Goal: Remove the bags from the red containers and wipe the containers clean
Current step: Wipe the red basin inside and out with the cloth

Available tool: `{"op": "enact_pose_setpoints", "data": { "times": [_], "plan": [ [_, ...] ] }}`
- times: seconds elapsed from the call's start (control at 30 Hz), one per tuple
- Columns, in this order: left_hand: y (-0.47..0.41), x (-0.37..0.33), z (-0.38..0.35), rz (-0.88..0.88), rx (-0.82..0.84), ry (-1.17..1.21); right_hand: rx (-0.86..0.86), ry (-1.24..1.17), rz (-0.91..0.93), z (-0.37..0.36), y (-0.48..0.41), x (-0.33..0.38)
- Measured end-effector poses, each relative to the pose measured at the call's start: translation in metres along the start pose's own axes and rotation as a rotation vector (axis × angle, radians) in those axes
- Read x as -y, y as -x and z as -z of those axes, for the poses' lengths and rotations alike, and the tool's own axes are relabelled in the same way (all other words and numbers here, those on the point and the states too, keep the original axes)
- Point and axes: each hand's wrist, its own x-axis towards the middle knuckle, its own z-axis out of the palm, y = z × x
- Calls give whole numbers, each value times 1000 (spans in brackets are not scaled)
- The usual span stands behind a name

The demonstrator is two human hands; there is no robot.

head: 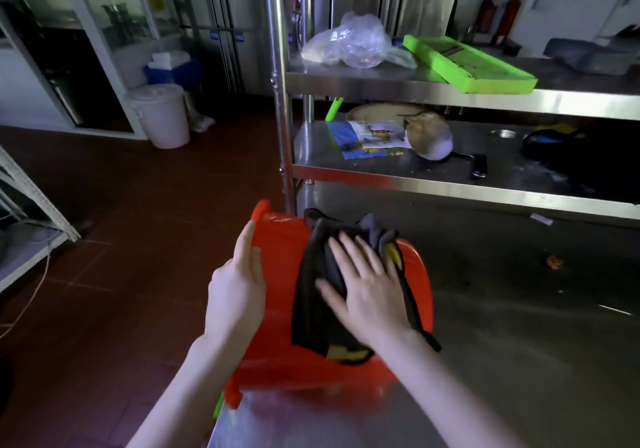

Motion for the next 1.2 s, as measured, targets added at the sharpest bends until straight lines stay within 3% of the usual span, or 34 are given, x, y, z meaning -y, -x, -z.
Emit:
{"op": "enact_pose_setpoints", "data": {
  "times": [0.1, 0.2, 0.4, 0.5, 0.63, 0.7, 0.77, 0.83, 0.9, 1.0, 1.07, 1.2],
  "plan": [
    [-4, -2, -3, 10, -8, -2, 167, -63, -167, 6, -54, -33],
    [-12, -5, -6, 50, 2, -87, 278, -130, -177, 4, -73, -51],
    [-21, 14, -4, 108, 19, -103, -14, -2, -2, 1, 29, -46],
    [-9, 18, 3, 55, 33, -11, -64, -29, 38, -7, 79, -49],
    [20, 27, 8, 34, -8, 113, -67, -35, -59, -3, 54, -64],
    [36, 31, 10, 30, -27, 150, 35, -163, -172, 6, 18, -82],
    [47, 34, 11, 36, -48, 174, 286, -321, -251, 13, -14, -94],
    [50, 35, 9, 43, -68, 205, 446, -298, -261, 15, -36, -89],
    [48, 34, 6, 31, -59, 216, 391, -217, -202, 11, -48, -62],
    [44, 39, 6, 3, -32, 164, 195, -178, 38, 4, -57, 9],
    [45, 45, 10, -20, -31, 130, 170, -175, 169, 2, -56, 53],
    [49, 45, 12, -14, -42, 184, 118, -189, 217, 2, -58, 49]
  ]
}}
